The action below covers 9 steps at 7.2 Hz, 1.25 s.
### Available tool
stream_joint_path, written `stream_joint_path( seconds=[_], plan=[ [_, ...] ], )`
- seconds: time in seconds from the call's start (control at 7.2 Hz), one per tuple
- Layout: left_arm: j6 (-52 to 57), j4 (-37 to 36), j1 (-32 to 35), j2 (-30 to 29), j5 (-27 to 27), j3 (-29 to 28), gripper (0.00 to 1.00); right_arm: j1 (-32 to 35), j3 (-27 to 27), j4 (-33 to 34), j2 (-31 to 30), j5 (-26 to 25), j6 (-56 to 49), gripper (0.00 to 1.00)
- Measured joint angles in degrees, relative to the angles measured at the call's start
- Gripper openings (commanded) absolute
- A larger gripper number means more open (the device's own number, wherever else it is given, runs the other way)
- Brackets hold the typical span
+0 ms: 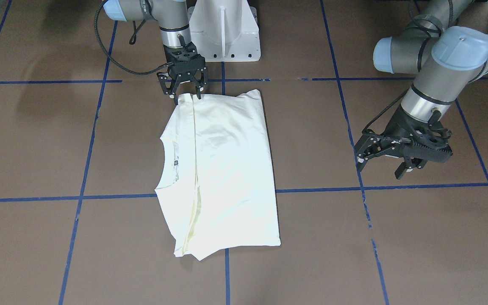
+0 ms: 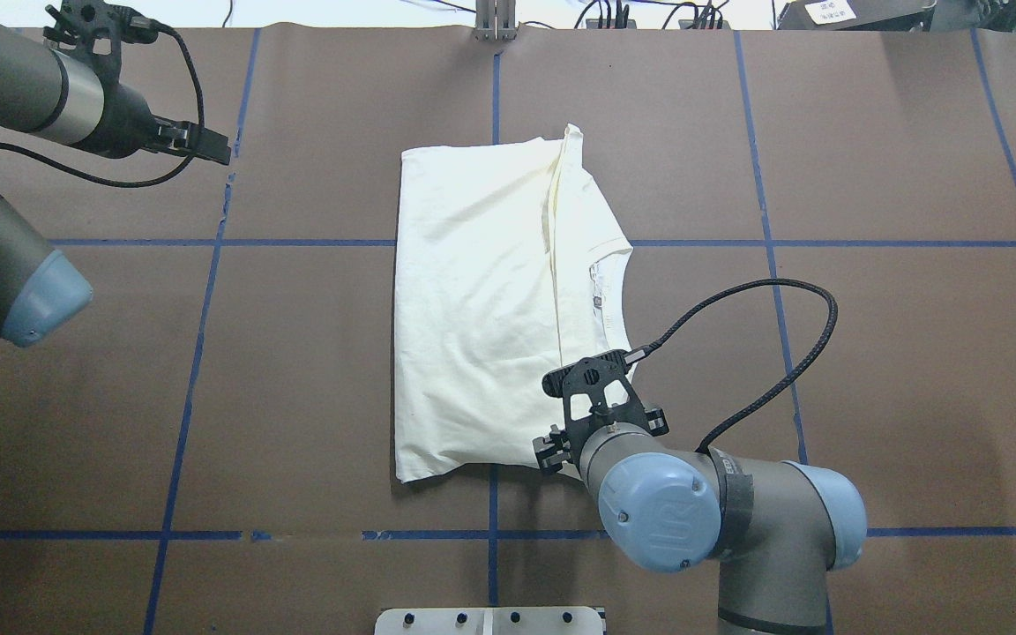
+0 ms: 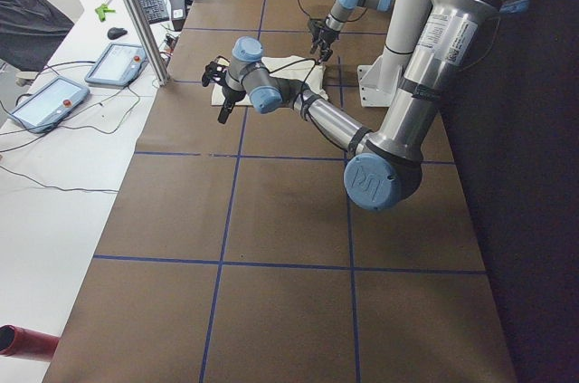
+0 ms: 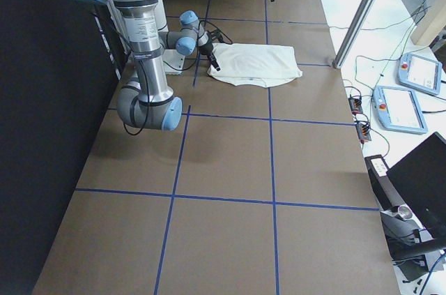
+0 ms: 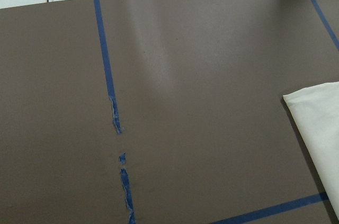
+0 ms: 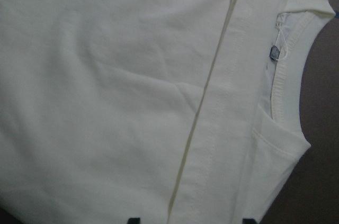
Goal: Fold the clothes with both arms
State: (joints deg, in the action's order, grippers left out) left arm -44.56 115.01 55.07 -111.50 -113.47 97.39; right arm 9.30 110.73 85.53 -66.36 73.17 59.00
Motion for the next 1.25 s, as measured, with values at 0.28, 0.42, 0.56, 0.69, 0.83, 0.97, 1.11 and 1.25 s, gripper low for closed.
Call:
stream_joint_path(
  seconds=[0.28,0.42,0.56,0.69,0.83,0.97,1.11,1.25],
  plan=[
    [-0.1,0.0,-0.3,0.0,0.1,-0.2,1.0,-1.1,-0.2,0.0,-0.3,-0.9,-1.7,0.46],
    [-0.1,0.0,-0.3,0.0,0.1,-0.2,1.0,-1.3,-0.2,0.0,-0.4,-1.0,-2.3,0.4],
    [-0.1,0.0,-0.4,0.0,0.1,-0.3,1.0,-1.4,-0.1,0.0,-0.5,-1.1,-2.6,0.27],
    [-0.1,0.1,-0.4,0.0,0.1,-0.3,1.0,-1.5,-0.1,0.1,-0.6,-1.1,-2.7,0.08],
    [-0.1,0.1,-0.6,0.0,0.1,-0.3,1.0,-1.6,-0.1,0.1,-0.6,-1.1,-2.7,0.0],
    [-0.1,0.2,-0.8,0.0,0.1,-0.4,1.0,-1.6,-0.1,0.1,-0.6,-1.2,-2.7,0.0],
    [-0.1,0.3,-0.9,0.0,0.2,-0.3,1.0,-1.5,0.0,0.1,-0.6,-1.2,-2.7,0.0],
    [-0.1,0.3,-1.0,0.0,0.2,-0.3,1.0,-1.2,0.3,0.1,-0.6,-1.3,-2.5,0.0]
  ],
)
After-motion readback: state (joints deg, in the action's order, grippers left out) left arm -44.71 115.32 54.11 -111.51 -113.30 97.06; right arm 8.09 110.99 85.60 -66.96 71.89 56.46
